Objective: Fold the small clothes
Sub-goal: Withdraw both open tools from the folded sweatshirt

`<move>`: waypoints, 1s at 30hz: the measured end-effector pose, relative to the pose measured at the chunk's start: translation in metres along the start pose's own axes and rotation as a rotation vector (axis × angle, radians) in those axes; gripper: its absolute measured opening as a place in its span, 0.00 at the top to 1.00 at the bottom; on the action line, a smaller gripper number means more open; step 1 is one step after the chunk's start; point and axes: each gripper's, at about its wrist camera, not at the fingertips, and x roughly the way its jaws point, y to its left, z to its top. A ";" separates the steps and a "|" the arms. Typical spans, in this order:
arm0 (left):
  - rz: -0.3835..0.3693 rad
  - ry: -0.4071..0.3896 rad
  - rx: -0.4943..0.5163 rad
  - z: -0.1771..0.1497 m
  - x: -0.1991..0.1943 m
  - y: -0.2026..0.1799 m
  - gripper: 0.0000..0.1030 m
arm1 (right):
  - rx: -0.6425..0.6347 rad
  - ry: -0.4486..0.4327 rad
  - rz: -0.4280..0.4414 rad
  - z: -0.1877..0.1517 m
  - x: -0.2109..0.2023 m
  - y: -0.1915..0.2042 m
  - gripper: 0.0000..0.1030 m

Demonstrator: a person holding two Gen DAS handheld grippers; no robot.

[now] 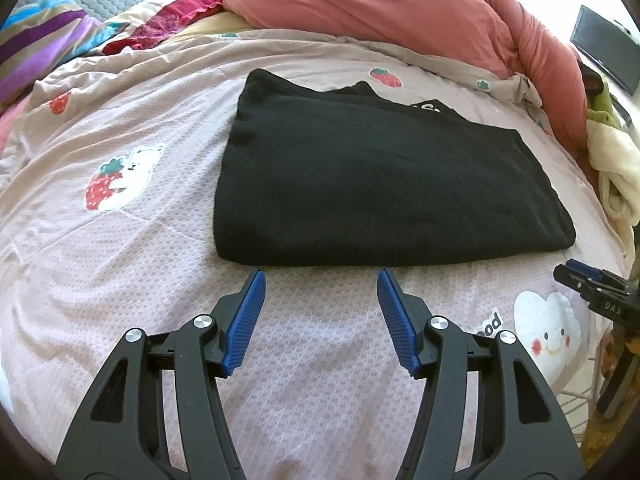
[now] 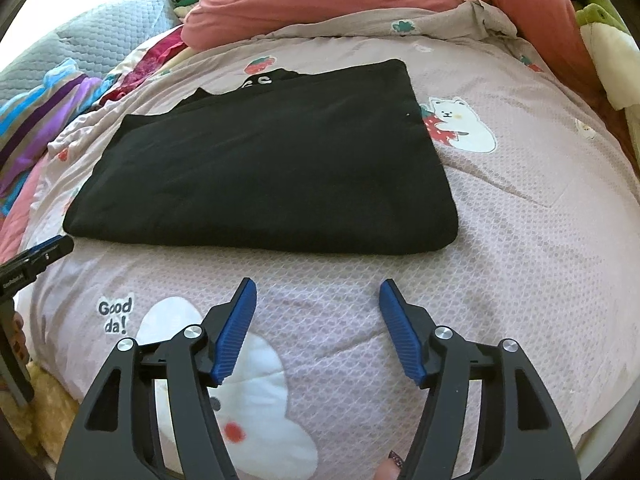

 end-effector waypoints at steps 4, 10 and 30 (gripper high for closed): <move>0.005 -0.011 -0.011 -0.003 -0.008 0.004 0.44 | -0.002 0.001 0.004 -0.004 -0.003 0.003 0.33; 0.021 -0.010 -0.028 -0.011 -0.016 0.010 0.31 | -0.001 -0.008 0.020 -0.007 -0.009 0.011 0.23; 0.126 -0.065 -0.138 -0.023 -0.052 0.061 0.09 | -0.080 -0.086 0.078 0.008 -0.029 0.062 0.05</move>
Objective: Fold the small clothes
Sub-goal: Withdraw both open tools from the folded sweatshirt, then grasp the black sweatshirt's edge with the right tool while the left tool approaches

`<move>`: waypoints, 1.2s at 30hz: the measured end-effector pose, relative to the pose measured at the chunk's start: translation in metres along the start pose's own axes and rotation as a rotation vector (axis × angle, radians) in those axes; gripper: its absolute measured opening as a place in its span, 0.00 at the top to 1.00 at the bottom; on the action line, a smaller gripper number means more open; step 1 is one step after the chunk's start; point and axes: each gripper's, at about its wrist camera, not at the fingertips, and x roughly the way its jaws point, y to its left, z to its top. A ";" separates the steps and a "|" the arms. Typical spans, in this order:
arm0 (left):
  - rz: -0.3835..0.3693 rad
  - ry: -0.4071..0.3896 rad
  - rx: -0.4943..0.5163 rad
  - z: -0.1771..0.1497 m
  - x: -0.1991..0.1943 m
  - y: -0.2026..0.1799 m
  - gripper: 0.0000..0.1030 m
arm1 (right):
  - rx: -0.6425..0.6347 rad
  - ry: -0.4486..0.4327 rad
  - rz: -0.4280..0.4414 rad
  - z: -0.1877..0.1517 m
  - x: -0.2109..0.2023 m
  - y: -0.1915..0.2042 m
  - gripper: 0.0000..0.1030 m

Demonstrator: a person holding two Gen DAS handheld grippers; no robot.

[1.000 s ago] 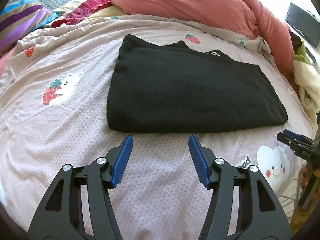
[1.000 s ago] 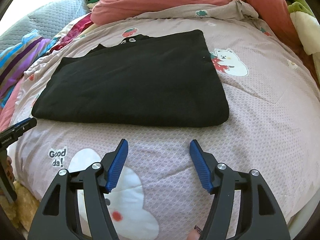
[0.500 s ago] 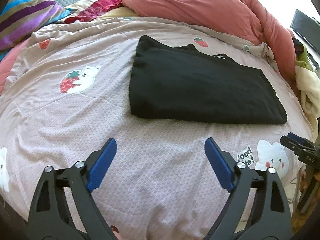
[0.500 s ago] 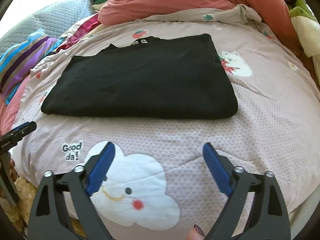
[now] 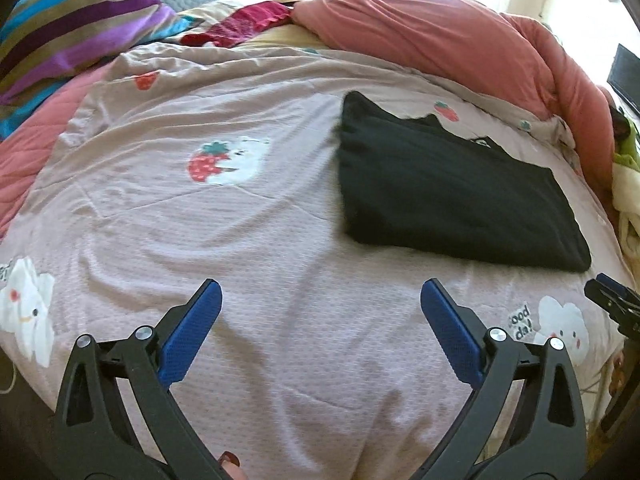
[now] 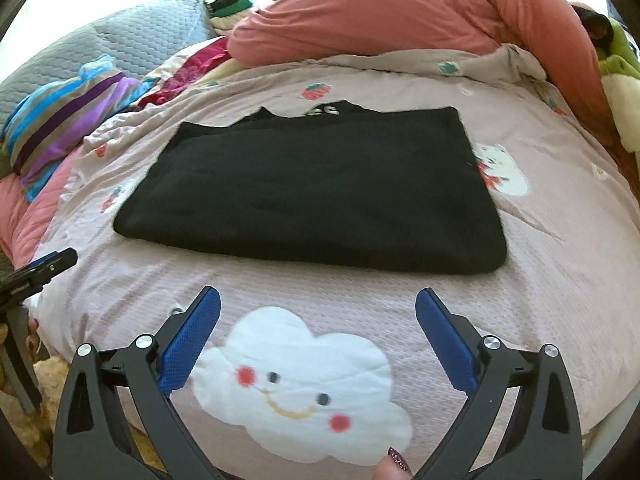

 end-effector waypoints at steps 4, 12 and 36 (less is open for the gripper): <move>0.016 -0.008 -0.032 0.004 -0.003 0.014 0.09 | -0.031 -0.012 0.036 0.009 0.002 0.021 0.05; 0.051 -0.020 -0.063 0.013 -0.006 0.031 0.09 | -0.133 -0.021 0.074 0.022 0.012 0.064 0.05; 0.092 0.011 -0.108 0.050 0.028 0.049 0.09 | -0.539 0.029 0.008 0.023 0.101 0.172 0.04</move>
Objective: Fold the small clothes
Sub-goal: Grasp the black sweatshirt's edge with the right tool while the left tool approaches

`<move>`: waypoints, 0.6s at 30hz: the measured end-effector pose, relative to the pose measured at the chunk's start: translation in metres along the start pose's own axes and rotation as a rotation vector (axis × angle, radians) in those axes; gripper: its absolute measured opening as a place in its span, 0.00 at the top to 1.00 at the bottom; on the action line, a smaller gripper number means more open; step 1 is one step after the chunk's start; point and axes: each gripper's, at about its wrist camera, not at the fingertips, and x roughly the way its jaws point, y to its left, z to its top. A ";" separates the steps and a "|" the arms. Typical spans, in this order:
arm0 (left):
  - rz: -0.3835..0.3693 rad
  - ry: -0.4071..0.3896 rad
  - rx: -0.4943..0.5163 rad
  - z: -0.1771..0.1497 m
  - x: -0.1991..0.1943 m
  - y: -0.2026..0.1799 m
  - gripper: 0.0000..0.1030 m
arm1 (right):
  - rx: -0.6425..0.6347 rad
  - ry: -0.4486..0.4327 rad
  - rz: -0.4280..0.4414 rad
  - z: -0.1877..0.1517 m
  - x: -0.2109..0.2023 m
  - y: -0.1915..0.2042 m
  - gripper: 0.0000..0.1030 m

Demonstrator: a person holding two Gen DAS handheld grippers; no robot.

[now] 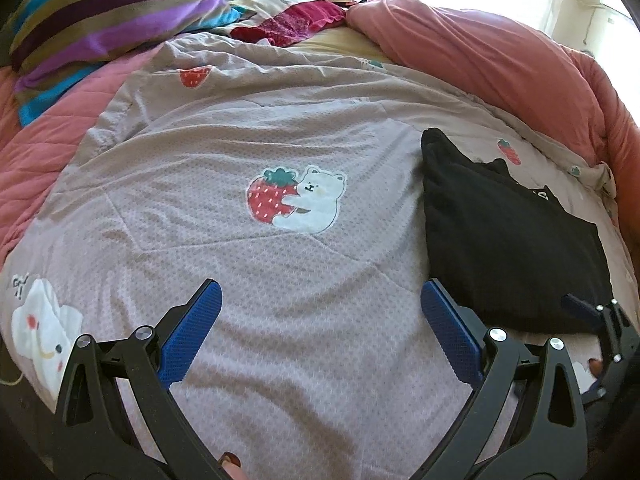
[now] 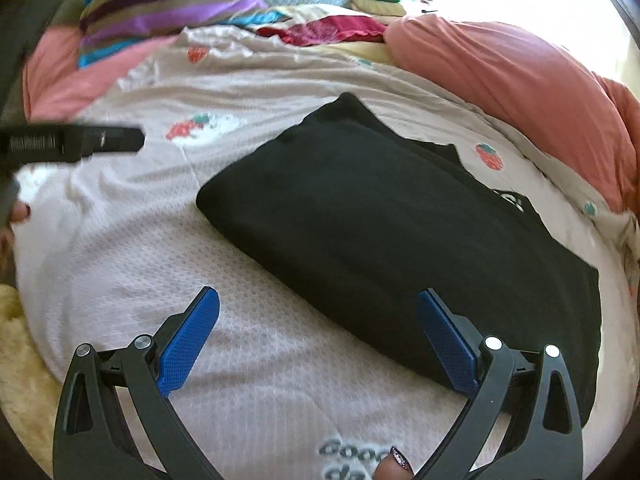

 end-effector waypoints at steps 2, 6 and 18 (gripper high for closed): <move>0.003 0.007 0.005 0.005 0.006 -0.002 0.09 | -0.044 0.011 -0.034 0.003 0.013 0.007 0.04; 0.025 0.011 0.025 0.015 0.014 -0.006 0.09 | -0.078 0.006 -0.080 0.011 0.030 0.014 0.04; 0.042 0.036 0.063 0.040 0.043 -0.018 0.09 | -0.117 -0.086 -0.134 0.039 0.042 0.019 0.26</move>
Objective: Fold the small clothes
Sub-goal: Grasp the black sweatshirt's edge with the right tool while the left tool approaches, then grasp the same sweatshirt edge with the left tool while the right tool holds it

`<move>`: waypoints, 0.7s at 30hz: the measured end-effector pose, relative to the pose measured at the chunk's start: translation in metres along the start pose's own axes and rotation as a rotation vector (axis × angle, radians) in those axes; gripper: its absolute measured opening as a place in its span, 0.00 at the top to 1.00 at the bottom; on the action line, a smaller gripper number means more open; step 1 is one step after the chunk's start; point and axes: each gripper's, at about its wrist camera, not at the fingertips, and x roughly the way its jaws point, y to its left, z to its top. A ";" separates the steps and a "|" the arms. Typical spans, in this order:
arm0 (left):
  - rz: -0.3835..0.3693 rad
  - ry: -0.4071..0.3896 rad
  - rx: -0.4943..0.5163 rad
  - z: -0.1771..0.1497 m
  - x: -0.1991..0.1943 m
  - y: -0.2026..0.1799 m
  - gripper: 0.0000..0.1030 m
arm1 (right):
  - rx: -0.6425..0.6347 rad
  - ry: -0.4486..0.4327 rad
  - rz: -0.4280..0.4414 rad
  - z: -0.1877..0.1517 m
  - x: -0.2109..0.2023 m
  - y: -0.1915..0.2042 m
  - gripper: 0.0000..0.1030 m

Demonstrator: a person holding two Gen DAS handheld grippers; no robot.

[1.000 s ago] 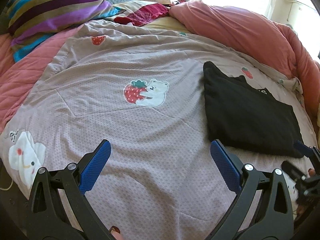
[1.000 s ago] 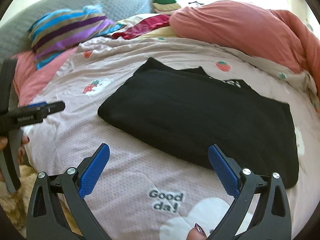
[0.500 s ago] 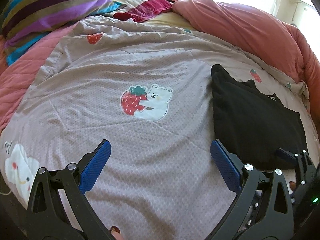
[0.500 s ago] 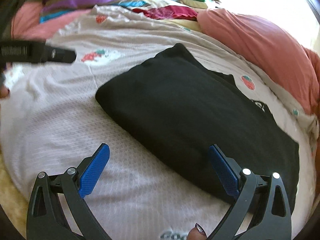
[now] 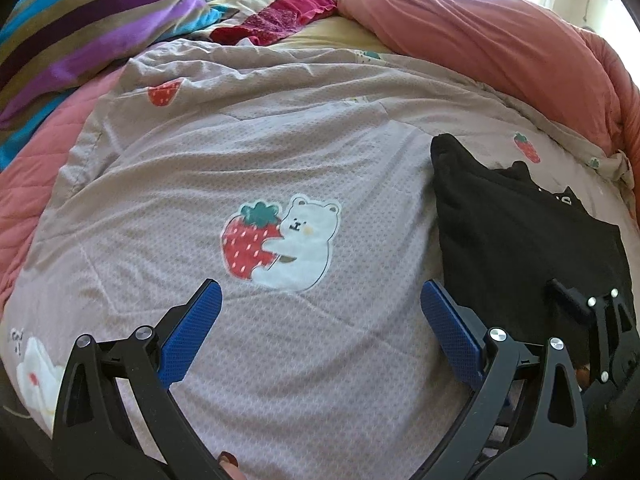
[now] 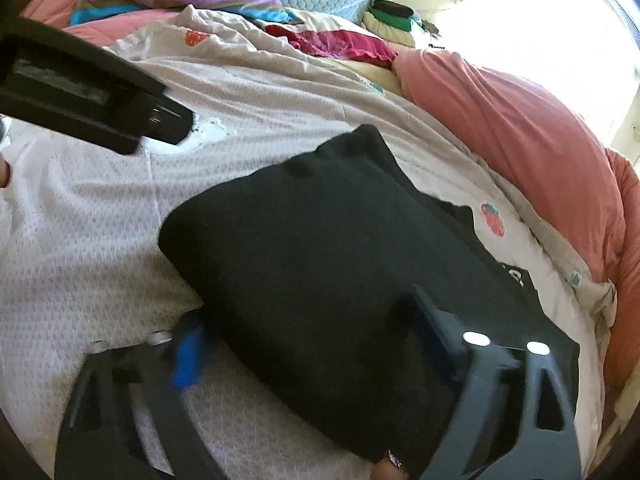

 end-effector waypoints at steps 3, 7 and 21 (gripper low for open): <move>-0.025 0.012 -0.012 0.007 0.006 -0.003 0.09 | 0.012 -0.030 0.028 0.000 -0.005 -0.003 0.47; -0.105 0.045 -0.061 0.017 0.015 -0.008 0.09 | 0.030 -0.084 0.065 -0.002 -0.017 -0.010 0.82; -0.404 0.158 -0.151 0.066 0.042 -0.060 0.09 | 0.203 -0.203 0.130 -0.018 -0.051 -0.063 0.93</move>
